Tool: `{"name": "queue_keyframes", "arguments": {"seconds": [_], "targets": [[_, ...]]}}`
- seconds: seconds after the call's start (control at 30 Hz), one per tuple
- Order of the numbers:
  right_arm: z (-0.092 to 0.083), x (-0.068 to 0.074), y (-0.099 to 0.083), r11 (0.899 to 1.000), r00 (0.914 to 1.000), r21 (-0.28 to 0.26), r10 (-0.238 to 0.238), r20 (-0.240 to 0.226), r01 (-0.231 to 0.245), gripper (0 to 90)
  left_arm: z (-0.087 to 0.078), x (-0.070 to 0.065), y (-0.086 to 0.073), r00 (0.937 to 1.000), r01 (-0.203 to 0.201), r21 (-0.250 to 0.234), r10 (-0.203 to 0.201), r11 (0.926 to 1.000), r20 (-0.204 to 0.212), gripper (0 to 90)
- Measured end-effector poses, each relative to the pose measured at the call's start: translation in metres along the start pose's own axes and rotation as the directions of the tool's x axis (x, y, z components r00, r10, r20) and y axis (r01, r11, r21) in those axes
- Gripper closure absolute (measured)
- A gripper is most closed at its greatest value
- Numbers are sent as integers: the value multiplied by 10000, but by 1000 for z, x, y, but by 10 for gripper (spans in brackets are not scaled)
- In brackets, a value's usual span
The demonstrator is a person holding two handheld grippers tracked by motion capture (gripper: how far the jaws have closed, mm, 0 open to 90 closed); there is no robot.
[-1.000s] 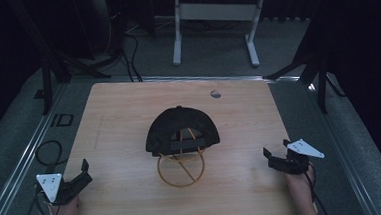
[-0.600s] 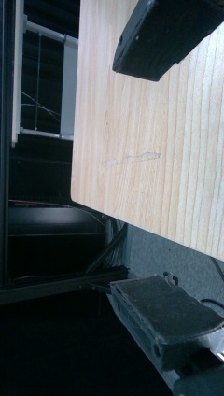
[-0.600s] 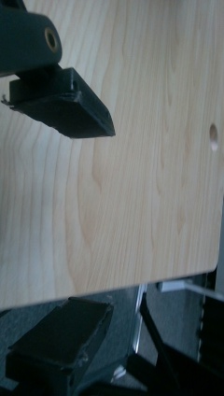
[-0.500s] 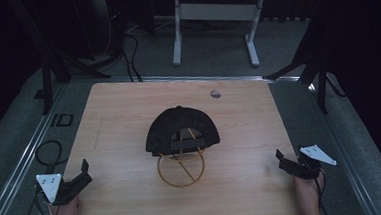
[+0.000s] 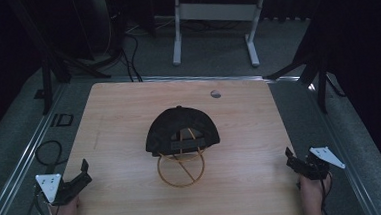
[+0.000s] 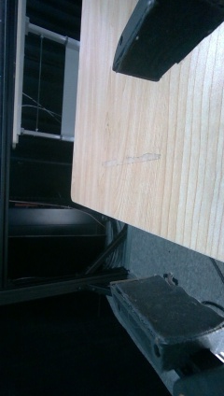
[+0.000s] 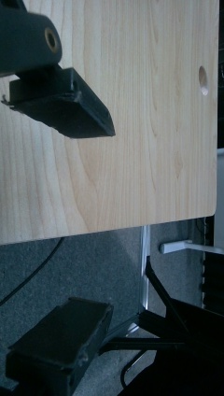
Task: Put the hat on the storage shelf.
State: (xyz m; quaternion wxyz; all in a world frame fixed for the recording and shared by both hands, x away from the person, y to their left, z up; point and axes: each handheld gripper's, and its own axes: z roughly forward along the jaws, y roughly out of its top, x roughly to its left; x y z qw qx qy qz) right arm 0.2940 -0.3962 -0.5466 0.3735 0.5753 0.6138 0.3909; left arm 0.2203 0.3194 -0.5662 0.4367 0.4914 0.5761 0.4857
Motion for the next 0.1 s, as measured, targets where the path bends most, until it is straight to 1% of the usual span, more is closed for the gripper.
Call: {"name": "queue_keyframes", "arguments": {"seconds": [0.1], "targets": [[1,1,0,10000,10000,45,-65,18,65,125,0,0,0,10000,4,0,-4,10000,-15,5]]}}
